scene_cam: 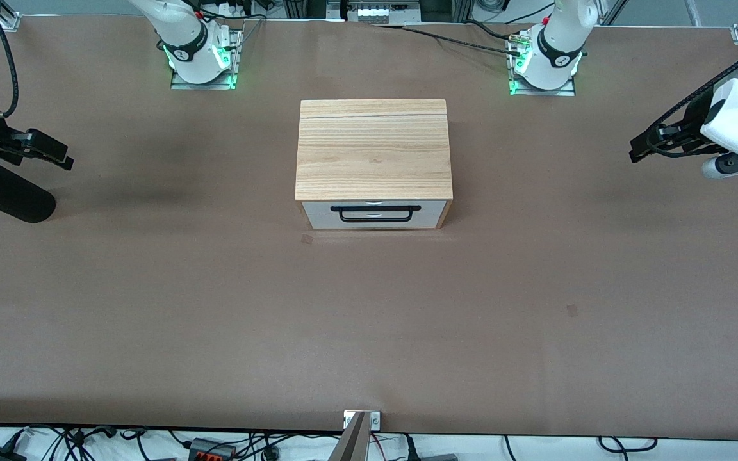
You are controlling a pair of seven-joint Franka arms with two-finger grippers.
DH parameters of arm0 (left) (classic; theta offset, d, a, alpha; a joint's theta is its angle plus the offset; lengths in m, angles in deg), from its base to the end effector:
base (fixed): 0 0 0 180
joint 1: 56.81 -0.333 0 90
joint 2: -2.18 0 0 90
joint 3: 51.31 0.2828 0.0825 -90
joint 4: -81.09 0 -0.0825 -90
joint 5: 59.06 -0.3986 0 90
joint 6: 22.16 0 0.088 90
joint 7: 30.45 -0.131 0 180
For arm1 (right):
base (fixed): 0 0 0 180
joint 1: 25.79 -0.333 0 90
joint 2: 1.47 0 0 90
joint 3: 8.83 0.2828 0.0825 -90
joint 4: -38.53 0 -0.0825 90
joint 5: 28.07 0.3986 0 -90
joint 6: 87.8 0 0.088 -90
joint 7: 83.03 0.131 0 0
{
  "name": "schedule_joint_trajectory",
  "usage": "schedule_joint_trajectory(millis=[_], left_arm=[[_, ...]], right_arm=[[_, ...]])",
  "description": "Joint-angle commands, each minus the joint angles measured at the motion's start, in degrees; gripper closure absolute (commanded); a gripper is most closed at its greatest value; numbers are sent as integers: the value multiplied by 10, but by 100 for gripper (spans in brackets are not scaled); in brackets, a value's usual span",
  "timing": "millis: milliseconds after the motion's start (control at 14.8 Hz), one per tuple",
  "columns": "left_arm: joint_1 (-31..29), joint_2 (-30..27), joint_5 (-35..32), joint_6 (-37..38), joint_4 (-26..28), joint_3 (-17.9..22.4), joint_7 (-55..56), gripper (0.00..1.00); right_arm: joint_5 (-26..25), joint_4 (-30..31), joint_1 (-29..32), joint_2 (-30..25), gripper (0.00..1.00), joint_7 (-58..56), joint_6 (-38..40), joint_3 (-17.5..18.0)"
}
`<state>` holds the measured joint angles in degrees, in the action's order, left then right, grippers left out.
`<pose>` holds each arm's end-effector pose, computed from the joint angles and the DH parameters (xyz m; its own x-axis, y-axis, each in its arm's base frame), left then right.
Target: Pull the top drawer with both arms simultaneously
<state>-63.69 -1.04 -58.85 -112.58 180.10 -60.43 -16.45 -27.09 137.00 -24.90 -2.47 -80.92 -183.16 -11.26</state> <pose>0.5464 -0.0234 0.5228 0.9746 0.2051 -0.0902 0.2033 -0.9787 -0.0279 0.5658 -0.0309 0.5130 0.9947 -0.0961 -0.0375 -0.0968 -0.9952 -0.0163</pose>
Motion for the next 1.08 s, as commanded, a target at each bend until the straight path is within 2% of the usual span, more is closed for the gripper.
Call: schedule_joint_trajectory(millis=[0, 607, 1012], left_arm=[[-3, 0, -2, 8, -4, -3, 3, 0], [3, 6, 16, 11, -10, -3, 4, 0], [6, 88, 106, 13, -80, -3, 3, 0]], right_arm=[[-3, -10, 5, 1, 0, 4, 10, 3], [-4, -10, 5, 2, 0, 4, 7, 3], [1, -12, 7, 41, 0, 2, 14, 3]])
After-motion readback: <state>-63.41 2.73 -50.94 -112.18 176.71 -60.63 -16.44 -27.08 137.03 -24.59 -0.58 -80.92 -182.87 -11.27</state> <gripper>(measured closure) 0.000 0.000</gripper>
